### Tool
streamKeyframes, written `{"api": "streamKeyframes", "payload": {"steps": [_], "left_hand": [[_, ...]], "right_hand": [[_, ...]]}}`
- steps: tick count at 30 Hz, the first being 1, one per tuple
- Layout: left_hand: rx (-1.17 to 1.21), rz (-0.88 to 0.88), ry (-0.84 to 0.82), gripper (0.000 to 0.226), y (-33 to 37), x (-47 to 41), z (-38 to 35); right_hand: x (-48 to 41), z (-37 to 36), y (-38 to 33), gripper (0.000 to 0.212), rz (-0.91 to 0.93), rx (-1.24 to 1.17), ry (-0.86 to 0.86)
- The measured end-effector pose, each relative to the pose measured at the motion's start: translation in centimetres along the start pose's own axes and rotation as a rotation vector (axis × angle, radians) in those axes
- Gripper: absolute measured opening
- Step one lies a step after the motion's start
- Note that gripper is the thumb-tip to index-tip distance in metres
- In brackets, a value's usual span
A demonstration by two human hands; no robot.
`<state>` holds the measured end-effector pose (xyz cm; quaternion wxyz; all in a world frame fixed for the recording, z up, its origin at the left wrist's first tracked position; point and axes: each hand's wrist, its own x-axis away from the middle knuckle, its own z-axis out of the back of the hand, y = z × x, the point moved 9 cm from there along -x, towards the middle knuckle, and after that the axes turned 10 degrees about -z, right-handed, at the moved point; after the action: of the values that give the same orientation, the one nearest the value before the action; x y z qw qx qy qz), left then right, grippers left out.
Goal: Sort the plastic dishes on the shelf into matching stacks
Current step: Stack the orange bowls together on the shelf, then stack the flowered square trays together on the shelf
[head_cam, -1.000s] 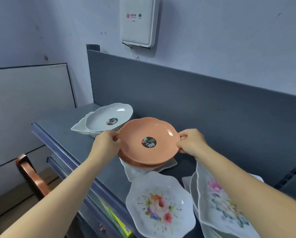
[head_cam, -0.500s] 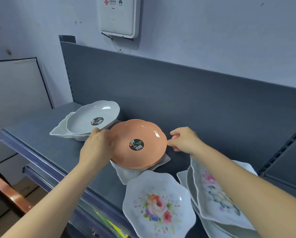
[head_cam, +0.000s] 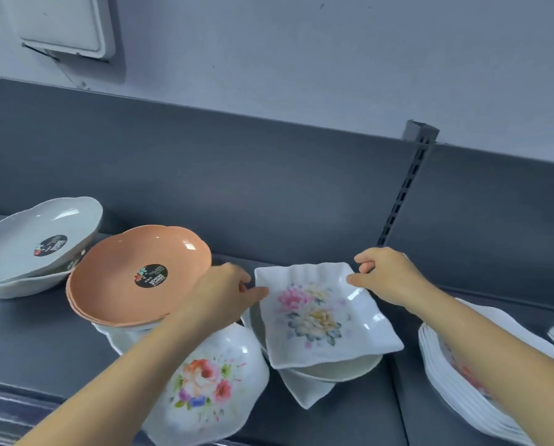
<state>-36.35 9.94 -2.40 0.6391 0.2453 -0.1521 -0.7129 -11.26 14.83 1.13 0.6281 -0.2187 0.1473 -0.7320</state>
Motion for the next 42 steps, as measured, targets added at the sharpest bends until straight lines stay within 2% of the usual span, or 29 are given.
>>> {"api": "streamKeyframes", "payload": {"steps": [3,5,8,14,16,19,22,24,31,38,42], "left_hand": [[0.026,0.035,-0.075,0.049,-0.7,-0.5,-1.5],[0.045,0.040,-0.105,0.053,-1.1,-0.6,-2.0],[0.036,0.023,-0.095,0.049,-0.7,-0.4,-1.9],[-0.047,0.040,0.011,0.029,1.4,0.2,-1.6],[-0.051,0.038,0.107,0.022,2.5,0.5,-0.6],[-0.017,-0.015,0.314,0.020,5.7,0.7,2.2],[0.037,-0.059,0.353,0.022,9.7,0.2,3.0],[0.092,-0.071,0.329,0.023,12.3,0.0,2.2],[0.503,-0.100,0.177,0.017,21.2,-0.2,-4.1],[0.493,-0.202,-0.002,0.013,31.4,-0.4,-11.0],[0.472,-0.233,-0.042,0.017,36.6,-0.7,-14.8]], "right_hand": [[0.5,0.2,2.4,0.050,-0.075,0.033,-0.012],[0.7,-0.3,3.4,0.033,-0.112,0.039,-0.037],[1.0,-1.0,4.4,0.030,-0.164,-0.007,-0.073],[0.6,-1.2,5.0,0.027,-0.163,-0.179,-0.078],[1.0,-0.8,5.0,0.019,-0.143,-0.256,-0.070],[1.7,1.9,5.0,0.020,-0.065,-0.354,-0.003],[2.2,6.0,6.5,0.004,-0.030,-0.430,0.059],[2.6,8.6,8.2,0.005,-0.024,-0.464,0.072],[4.4,14.8,17.4,0.008,-0.083,-0.528,0.098],[6.4,20.6,28.2,0.012,-0.155,-0.527,0.228],[6.9,23.0,34.3,0.017,-0.204,-0.495,0.284]]}}
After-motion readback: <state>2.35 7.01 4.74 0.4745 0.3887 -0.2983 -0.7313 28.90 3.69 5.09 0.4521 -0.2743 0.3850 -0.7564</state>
